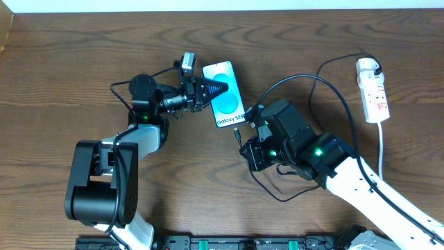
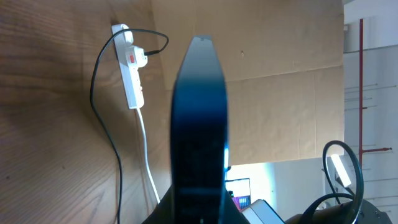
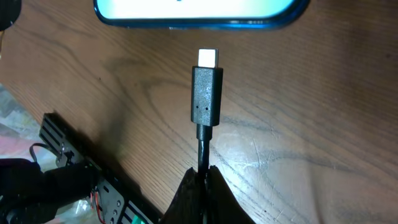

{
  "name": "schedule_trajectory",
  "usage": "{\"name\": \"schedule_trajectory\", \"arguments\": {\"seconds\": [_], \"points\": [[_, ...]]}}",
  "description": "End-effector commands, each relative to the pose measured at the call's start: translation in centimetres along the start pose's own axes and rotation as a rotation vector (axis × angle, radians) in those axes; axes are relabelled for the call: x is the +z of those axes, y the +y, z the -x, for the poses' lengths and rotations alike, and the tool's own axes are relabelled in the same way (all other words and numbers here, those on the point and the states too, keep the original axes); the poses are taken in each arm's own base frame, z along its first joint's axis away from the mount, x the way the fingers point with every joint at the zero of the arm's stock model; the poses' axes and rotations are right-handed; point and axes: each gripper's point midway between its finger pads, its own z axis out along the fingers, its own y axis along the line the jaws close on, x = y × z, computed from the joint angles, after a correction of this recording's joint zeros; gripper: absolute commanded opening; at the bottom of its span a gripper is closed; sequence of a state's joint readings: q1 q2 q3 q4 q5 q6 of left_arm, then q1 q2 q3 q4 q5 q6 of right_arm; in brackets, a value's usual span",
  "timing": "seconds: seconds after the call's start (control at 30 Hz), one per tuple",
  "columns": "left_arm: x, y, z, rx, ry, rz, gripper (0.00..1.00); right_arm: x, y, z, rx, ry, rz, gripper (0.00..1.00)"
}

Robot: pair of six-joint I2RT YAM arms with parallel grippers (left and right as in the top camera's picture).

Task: Plug charger to phone and switch on socket
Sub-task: 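Align the USB-C plug under the phone's bottom port with the right gripper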

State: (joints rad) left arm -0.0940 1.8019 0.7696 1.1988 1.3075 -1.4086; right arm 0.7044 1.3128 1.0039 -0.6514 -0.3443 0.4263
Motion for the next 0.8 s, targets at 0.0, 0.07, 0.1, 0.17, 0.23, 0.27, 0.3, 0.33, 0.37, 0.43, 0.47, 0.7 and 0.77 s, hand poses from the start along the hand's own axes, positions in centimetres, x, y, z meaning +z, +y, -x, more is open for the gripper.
{"name": "schedule_trajectory", "arguments": {"seconds": [0.0,0.07,0.1,0.17,0.23,0.27,0.3,0.33,0.37,0.43,0.47,0.7,0.77], "points": [[-0.01,-0.92,0.18,0.06,0.012,-0.013,0.07,0.01,0.3,-0.3,0.003,0.008,0.011,0.01],[-0.01,-0.92,0.18,0.065,0.012,-0.013,0.07,0.01,0.32,-0.27,0.002,0.007,0.012,0.01],[-0.01,-0.92,0.18,0.066,0.011,-0.013,0.07,0.01,0.4,-0.26,0.001,0.007,0.016,0.01],[-0.01,-0.92,0.18,0.065,0.011,-0.013,0.07,0.01,0.5,-0.21,0.0,0.006,0.022,0.01],[-0.01,-0.92,0.19,0.066,0.011,-0.013,0.07,0.01,0.59,-0.17,-0.001,0.005,0.026,0.01],[-0.01,-0.92,0.2,0.065,0.011,-0.013,0.08,0.01,0.6,-0.15,-0.001,0.004,0.027,0.01],[-0.01,-0.92,0.25,0.066,0.007,-0.013,0.07,0.01,0.61,-0.14,-0.002,0.003,0.027,0.01],[0.0,-0.92,0.31,0.066,0.004,-0.012,0.07,0.01,0.62,-0.11,-0.002,0.002,0.027,0.01],[0.0,-0.91,0.35,0.066,0.001,-0.012,0.08,0.01,0.63,-0.09,-0.003,0.001,0.028,0.01],[-0.01,-0.9,0.42,0.071,-0.003,-0.011,0.07,0.01,0.65,-0.04,-0.003,-0.001,0.029,0.01],[-0.01,-0.89,0.42,0.075,-0.003,-0.011,0.07,0.01,0.66,-0.02,-0.004,-0.001,0.029,0.01],[-0.01,-0.88,0.42,0.103,-0.003,-0.011,0.07,0.0,0.85,0.39,-0.01,-0.018,0.036,0.01],[-0.01,-0.88,0.42,0.103,-0.003,-0.011,0.08,0.0,0.85,0.37,-0.01,-0.017,0.036,0.01]]}}
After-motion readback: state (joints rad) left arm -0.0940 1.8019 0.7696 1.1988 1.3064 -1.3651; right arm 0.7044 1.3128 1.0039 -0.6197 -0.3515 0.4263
